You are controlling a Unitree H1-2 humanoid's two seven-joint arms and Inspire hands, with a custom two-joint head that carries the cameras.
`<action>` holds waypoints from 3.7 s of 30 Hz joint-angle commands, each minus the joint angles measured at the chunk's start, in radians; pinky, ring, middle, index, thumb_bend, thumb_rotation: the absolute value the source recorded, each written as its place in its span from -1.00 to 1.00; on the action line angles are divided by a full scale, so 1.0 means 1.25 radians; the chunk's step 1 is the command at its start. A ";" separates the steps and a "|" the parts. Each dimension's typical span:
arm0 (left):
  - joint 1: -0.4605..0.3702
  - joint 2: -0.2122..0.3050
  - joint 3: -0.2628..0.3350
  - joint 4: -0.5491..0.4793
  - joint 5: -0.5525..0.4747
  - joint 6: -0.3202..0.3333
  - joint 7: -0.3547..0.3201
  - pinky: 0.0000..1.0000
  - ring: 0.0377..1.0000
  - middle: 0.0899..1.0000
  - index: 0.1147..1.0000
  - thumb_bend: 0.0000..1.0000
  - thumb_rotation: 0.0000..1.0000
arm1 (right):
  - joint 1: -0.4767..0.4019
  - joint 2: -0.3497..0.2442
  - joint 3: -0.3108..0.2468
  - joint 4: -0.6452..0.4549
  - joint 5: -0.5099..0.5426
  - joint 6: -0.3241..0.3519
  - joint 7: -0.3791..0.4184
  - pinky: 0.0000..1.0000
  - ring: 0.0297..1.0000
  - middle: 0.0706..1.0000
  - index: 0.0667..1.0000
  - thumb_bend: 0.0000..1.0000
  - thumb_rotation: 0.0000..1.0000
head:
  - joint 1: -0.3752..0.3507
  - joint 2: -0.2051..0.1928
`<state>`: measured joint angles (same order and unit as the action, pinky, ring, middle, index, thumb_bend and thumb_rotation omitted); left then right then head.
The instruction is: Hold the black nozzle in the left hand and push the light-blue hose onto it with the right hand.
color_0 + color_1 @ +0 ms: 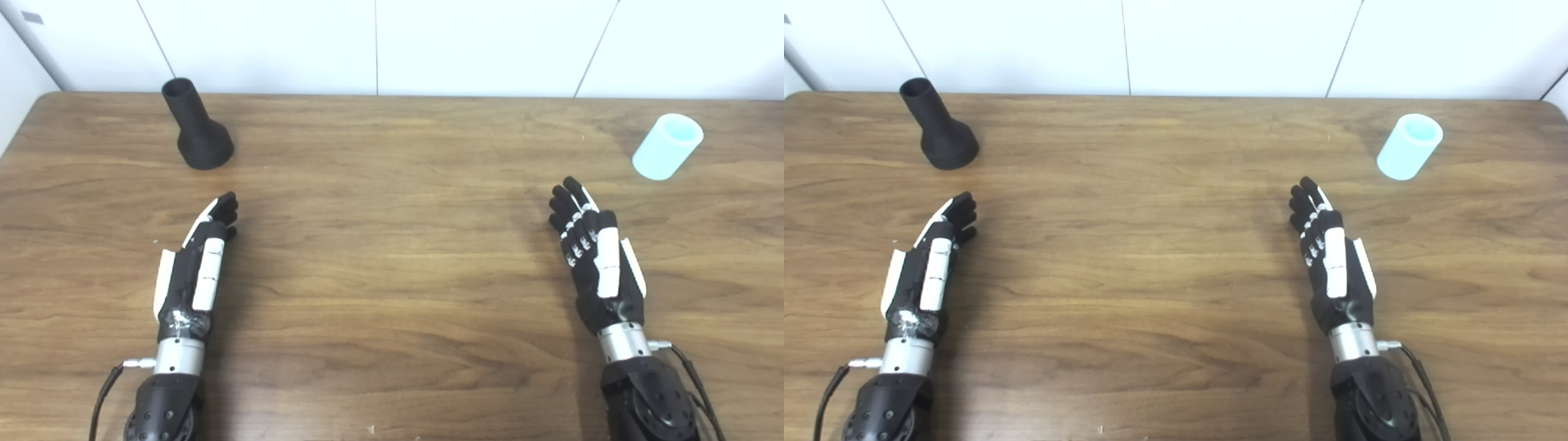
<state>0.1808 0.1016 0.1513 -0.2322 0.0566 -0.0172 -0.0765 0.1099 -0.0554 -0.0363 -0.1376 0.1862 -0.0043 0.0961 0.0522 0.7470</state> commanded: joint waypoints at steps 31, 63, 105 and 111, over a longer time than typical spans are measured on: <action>0.047 -0.009 -0.046 0.003 0.049 -0.004 0.013 0.86 0.86 0.82 0.75 0.05 0.82 | 0.013 -0.040 -0.012 0.074 0.026 -0.059 0.046 0.99 0.97 0.92 0.91 0.09 1.00 | 0.165 -0.099; 0.068 -0.043 -0.072 -0.011 0.117 -0.011 0.102 0.79 0.80 0.77 0.72 0.08 0.24 | 0.033 -0.059 -0.034 0.046 0.049 -0.045 0.059 1.00 0.99 0.95 0.94 0.07 1.00 | 0.230 -0.128; -0.369 0.259 0.003 0.039 0.336 0.388 0.091 0.71 0.90 0.86 0.78 0.89 -0.37 | 0.021 -0.047 -0.030 0.080 0.037 -0.066 0.063 0.99 0.99 0.95 0.95 0.11 1.00 | 0.215 -0.118; -0.445 0.303 -0.034 0.163 0.360 0.380 0.076 0.99 0.99 0.92 0.81 0.93 -0.36 | 0.019 -0.048 -0.026 0.086 0.026 -0.078 0.061 1.00 0.97 0.93 0.92 0.09 1.00 | 0.206 -0.115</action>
<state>-0.3181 0.4421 0.1093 -0.0338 0.4870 0.4708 0.0165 0.1119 -0.1225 -0.0773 -0.0980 0.2196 -0.0735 0.1616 0.3084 0.6028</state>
